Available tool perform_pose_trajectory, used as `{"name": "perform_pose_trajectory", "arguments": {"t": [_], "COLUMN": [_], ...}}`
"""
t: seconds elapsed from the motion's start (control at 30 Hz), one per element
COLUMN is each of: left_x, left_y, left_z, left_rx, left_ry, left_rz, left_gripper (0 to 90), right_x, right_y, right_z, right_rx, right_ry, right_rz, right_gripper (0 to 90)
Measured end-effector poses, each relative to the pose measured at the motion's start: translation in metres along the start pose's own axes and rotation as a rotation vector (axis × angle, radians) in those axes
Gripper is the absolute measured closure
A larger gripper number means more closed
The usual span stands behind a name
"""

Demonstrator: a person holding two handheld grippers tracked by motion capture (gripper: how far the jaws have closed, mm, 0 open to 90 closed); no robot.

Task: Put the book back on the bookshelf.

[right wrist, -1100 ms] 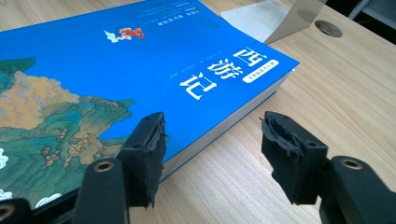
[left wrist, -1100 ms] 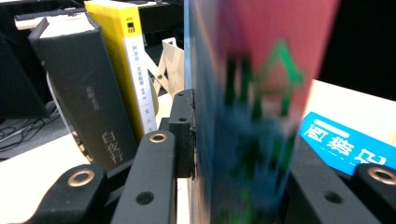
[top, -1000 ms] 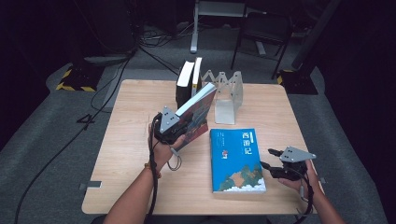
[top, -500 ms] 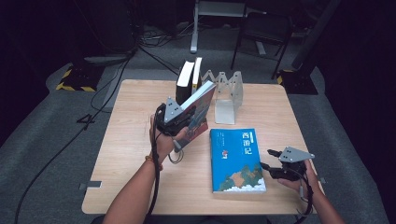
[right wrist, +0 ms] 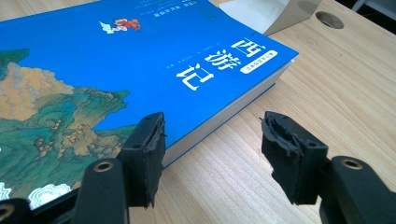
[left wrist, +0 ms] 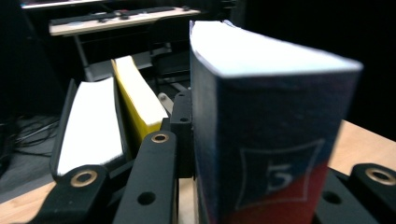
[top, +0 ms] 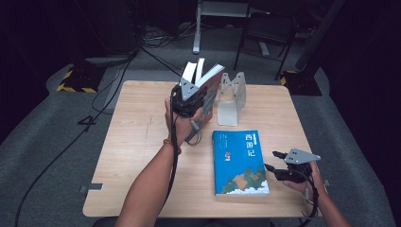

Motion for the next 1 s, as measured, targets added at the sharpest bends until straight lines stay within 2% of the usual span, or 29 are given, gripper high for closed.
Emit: {"name": "perform_pose_trajectory", "arguments": {"t": [0.13, 0.27, 0.33, 0.47, 0.53, 0.63, 0.77, 0.9, 1.0], "left_x": [0.014, 0.025, 0.027, 0.043, 0.046, 0.060, 0.070, 0.077, 0.080], "left_y": [-0.006, -0.012, -0.012, -0.015, -0.014, -0.011, -0.009, -0.008, -0.008], "left_z": [0.000, 0.004, 0.004, 0.002, 0.002, 0.000, -0.001, -0.001, -0.003], "left_rx": [-0.004, -0.037, -0.035, -0.030, -0.036, -0.041, -0.044, -0.053, -0.039], "left_ry": [-0.054, -0.082, -0.085, -0.121, -0.127, -0.145, -0.148, -0.151, -0.170], "left_rz": [0.004, -0.002, -0.006, 0.002, 0.000, 0.017, 0.018, 0.008, 0.016], "left_gripper": [73.2, 73.1, 73.0, 73.0, 73.0, 72.9, 72.9, 72.8, 72.6], "right_x": [-0.001, 0.001, 0.001, 0.003, 0.002, 0.002, 0.002, 0.002, 0.002], "right_y": [0.000, 0.000, 0.000, 0.000, 0.000, 0.000, 0.002, 0.002, 0.002], "right_z": [0.000, 0.000, 0.000, 0.000, 0.000, 0.000, -0.002, -0.002, -0.003], "right_rx": [0.001, -0.005, -0.006, -0.017, -0.018, -0.017, -0.021, -0.021, -0.025], "right_ry": [0.000, -0.002, -0.004, -0.006, -0.006, -0.003, 0.002, 0.000, 0.000], "right_rz": [-0.002, 0.000, 0.000, 0.007, 0.007, 0.004, 0.008, 0.008, 0.008], "right_gripper": [40.5, 40.5, 40.5, 40.5, 40.5, 40.5, 40.5, 40.5, 40.5]}}
Point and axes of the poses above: each handheld gripper's, and its own axes: x roughly forward along the jaws, y roughly out of its underside, z roughly to its left, the point moved 1 cm from there along x, roughly forward along the jaws, and after that the axes turned 6 degrees about -x, right-handed, at the moved point
